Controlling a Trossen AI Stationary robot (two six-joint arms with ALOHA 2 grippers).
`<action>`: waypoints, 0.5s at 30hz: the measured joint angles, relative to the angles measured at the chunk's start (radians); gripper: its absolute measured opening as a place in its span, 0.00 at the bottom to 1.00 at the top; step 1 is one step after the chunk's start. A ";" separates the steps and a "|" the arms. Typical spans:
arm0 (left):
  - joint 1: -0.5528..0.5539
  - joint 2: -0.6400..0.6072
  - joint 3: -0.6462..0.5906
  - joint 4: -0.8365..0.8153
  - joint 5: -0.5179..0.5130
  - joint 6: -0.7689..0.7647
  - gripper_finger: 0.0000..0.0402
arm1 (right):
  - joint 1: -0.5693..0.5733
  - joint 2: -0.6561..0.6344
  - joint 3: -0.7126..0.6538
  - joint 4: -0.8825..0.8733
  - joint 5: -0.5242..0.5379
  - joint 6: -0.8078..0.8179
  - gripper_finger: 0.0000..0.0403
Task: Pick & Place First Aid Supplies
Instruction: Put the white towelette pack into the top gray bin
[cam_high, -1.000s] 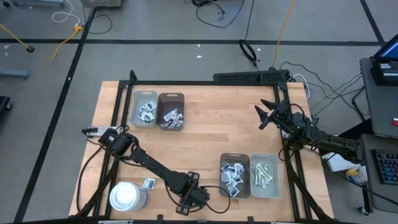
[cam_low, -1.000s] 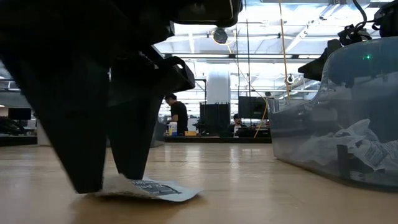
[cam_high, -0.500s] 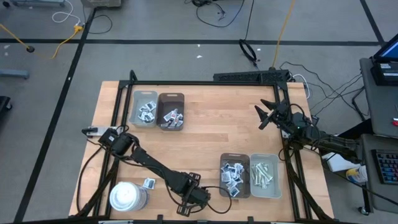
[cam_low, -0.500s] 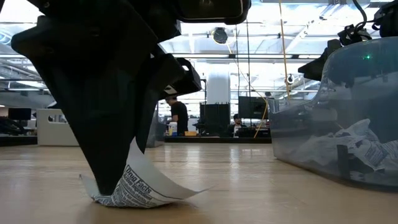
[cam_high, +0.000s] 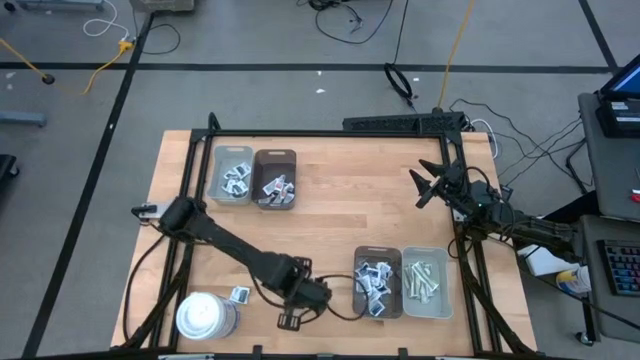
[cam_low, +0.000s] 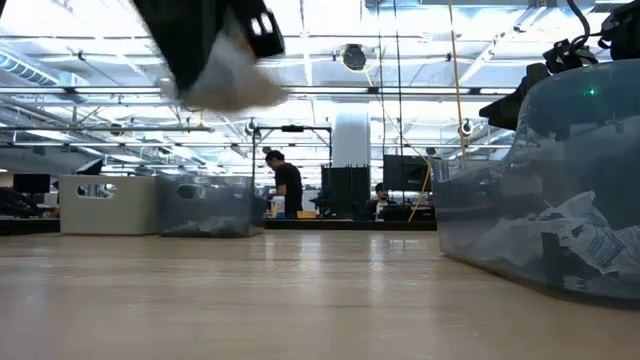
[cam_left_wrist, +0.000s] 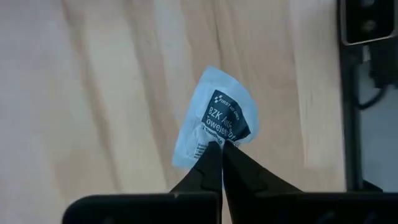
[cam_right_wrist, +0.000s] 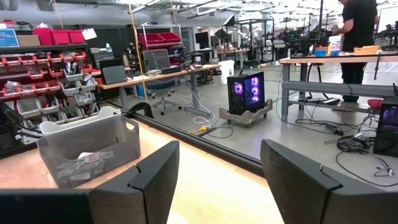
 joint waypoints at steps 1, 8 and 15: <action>0.004 -0.020 0.000 -0.016 0.000 0.003 0.00 | 0.000 0.000 0.000 0.000 0.000 0.000 0.55; 0.043 -0.113 0.002 -0.152 -0.005 0.039 0.00 | 0.000 0.000 0.000 0.000 0.000 0.000 0.55; 0.097 -0.127 0.002 -0.204 -0.030 0.021 0.00 | 0.000 0.000 0.000 0.000 0.000 0.000 0.55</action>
